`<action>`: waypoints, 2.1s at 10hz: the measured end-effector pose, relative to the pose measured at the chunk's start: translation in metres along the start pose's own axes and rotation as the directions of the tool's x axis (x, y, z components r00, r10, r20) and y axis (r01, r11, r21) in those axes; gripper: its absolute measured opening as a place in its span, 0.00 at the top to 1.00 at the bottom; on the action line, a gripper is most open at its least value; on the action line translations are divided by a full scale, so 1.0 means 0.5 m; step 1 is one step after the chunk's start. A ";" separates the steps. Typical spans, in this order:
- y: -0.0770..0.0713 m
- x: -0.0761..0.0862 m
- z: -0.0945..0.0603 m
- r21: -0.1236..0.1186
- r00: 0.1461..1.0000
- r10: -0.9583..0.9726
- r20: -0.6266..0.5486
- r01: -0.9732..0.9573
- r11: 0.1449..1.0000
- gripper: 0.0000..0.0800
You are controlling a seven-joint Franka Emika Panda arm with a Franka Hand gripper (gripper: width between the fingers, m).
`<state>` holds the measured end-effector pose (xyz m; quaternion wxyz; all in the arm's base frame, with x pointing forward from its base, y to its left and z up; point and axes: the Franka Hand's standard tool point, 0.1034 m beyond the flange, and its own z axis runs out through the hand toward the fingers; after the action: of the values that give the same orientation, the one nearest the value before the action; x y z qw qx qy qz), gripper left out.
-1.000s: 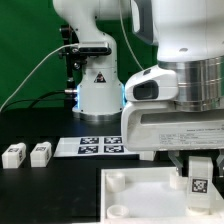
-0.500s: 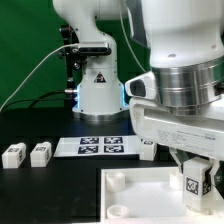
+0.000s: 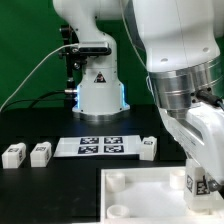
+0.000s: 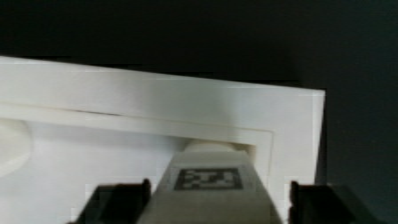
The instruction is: Assemble one leg
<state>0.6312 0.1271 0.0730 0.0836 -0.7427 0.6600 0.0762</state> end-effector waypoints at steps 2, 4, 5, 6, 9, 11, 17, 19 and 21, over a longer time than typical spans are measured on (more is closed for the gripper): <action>0.001 0.007 0.000 -0.008 0.965 -0.263 -0.014 0.263 0.965 0.22; 0.000 0.006 -0.005 -0.057 0.807 -0.588 -0.051 0.586 0.809 0.19; 0.000 -0.003 -0.004 -0.057 0.748 -0.662 -0.058 0.659 0.750 0.19; 0.000 0.003 -0.003 -0.062 0.703 -0.709 -0.054 0.707 0.705 0.19; 0.002 0.010 -0.001 -0.081 0.373 -0.927 -0.036 0.923 0.375 0.19; -0.002 0.013 -0.007 -0.122 0.132 -0.991 -0.028 0.983 0.135 0.19; -0.003 0.019 -0.004 -0.083 0.623 -0.779 -0.069 0.774 0.627 0.63; -0.009 0.025 -0.003 -0.060 0.850 -0.523 -0.061 0.520 0.852 0.63; -0.006 0.029 -0.001 0.017 0.995 -0.077 -0.063 0.078 0.997 0.63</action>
Offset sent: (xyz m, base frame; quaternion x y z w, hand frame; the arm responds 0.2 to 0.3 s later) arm 0.0020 -0.0068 0.0058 -0.0778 0.0848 -0.4569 0.8821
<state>0.6361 0.1134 0.0703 0.0731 -0.7689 0.6337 0.0432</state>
